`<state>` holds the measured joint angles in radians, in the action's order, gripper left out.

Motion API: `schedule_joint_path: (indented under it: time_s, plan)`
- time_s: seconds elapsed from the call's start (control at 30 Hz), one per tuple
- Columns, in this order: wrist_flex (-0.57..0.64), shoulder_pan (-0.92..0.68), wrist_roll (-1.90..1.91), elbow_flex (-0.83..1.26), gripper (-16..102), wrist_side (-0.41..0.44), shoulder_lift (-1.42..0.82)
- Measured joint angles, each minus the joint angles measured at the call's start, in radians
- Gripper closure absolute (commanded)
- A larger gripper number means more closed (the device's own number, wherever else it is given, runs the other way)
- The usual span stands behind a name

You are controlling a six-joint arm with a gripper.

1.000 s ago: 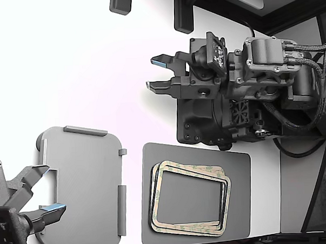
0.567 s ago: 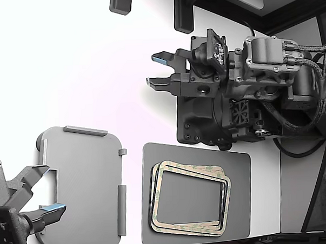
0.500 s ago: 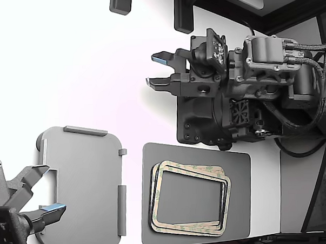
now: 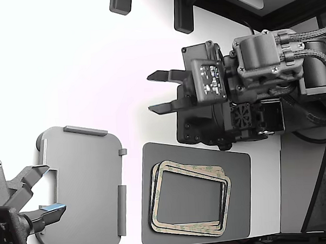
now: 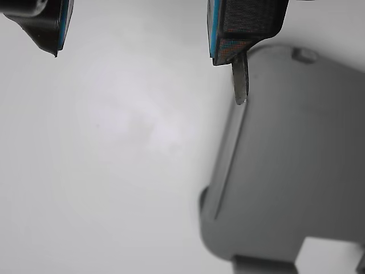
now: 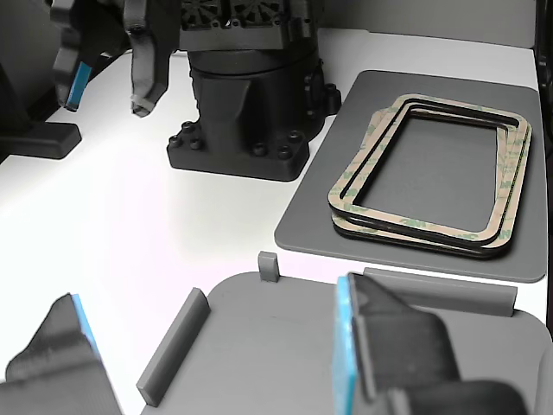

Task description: Move top rectangular frame to the holder.

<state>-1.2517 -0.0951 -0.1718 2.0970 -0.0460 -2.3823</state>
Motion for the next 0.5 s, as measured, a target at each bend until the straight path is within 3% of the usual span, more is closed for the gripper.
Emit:
schedule_joint_path:
  time_s: [0.23,0.5]
  plan:
    - [-0.187,-0.21,-0.184,-0.232,-14,0.069,0.176]
    - [-0.302,-0.494,-0.314,-0.376,-14,0.16,0.31]
